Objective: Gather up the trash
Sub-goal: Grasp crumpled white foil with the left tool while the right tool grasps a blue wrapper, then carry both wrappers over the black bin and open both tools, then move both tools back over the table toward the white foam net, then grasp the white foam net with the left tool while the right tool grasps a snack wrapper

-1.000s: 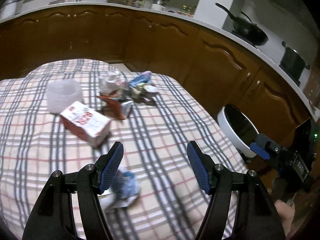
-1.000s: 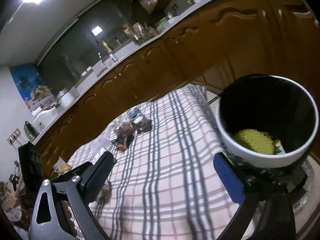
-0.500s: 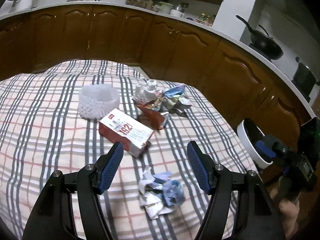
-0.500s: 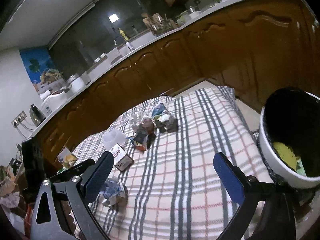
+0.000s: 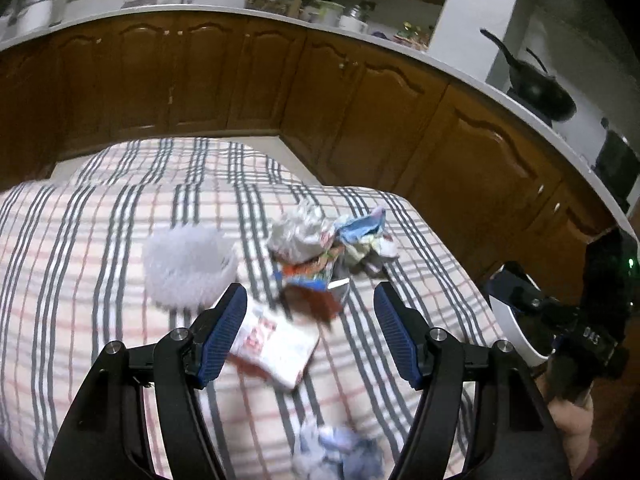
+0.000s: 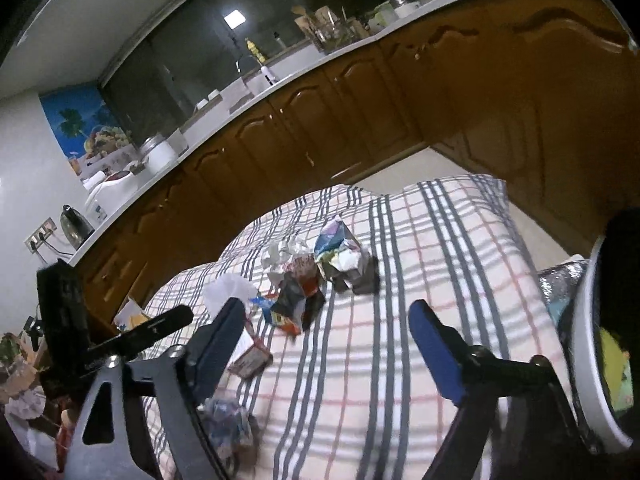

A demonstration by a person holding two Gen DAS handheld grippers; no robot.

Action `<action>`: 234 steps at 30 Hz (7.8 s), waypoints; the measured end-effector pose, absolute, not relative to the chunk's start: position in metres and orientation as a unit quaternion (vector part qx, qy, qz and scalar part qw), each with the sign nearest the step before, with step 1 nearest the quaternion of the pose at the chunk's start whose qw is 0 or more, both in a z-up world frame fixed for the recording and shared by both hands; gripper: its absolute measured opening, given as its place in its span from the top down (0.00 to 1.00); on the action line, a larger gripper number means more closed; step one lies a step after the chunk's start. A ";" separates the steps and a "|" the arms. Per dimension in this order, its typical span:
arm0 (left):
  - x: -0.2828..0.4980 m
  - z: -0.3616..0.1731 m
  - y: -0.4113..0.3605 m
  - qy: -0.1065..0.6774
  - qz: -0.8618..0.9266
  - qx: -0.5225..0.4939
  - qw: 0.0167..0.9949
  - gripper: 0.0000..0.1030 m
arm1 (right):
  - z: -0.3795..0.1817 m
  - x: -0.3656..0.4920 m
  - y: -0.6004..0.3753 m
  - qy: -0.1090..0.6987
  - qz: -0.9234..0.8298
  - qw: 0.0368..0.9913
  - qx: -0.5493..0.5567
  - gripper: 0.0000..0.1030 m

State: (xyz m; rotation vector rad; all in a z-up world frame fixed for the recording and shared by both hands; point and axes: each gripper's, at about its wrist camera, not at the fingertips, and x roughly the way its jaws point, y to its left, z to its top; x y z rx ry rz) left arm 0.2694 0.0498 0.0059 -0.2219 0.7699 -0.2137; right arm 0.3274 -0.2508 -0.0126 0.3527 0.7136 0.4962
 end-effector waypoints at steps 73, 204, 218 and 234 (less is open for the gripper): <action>0.235 0.041 -0.165 0.371 -0.318 -0.029 0.872 0.86 | -0.006 0.212 -0.453 0.294 0.068 0.923 0.237 0.90; 0.318 -0.041 0.139 0.409 -0.035 -0.161 0.898 0.55 | -0.060 0.371 -0.160 0.421 0.251 0.860 0.144 0.30; 0.315 -0.032 0.128 0.390 -0.043 -0.134 0.910 0.88 | -0.065 0.365 -0.177 0.415 0.233 0.869 0.134 1.00; 0.284 0.002 0.138 0.350 -0.055 -0.156 0.922 0.88 | -0.083 0.399 -0.133 0.447 0.245 0.856 0.086 0.76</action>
